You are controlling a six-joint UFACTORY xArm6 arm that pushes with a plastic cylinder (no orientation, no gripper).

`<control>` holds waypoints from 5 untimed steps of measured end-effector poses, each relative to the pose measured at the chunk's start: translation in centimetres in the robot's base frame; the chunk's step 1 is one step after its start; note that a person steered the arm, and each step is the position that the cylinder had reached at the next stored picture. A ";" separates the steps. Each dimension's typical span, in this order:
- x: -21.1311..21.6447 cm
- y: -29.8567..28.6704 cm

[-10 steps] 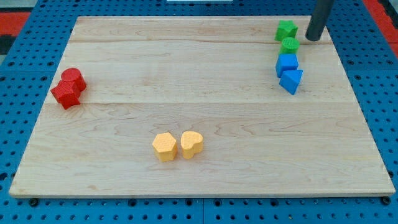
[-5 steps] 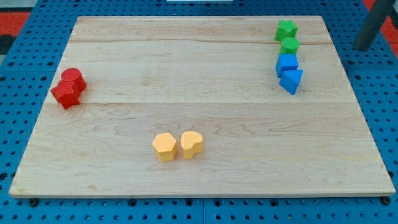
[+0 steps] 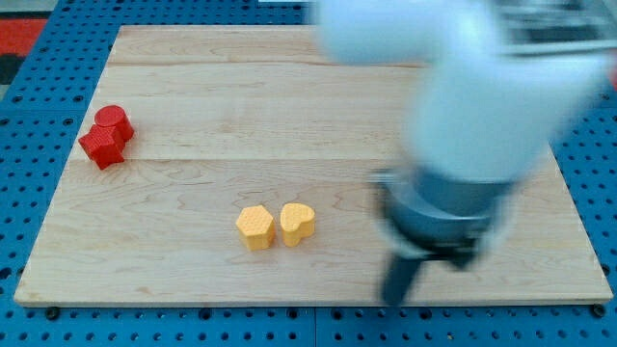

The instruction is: Push the yellow heart below the blue triangle

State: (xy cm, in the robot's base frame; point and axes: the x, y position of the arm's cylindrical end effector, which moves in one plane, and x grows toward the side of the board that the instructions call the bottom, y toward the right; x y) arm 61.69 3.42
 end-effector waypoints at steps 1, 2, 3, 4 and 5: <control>-1.2 -10.7; -5.0 -14.4; -7.6 -15.0; -8.1 -8.8; -8.1 -4.5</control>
State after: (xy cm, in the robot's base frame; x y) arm 53.60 -1.07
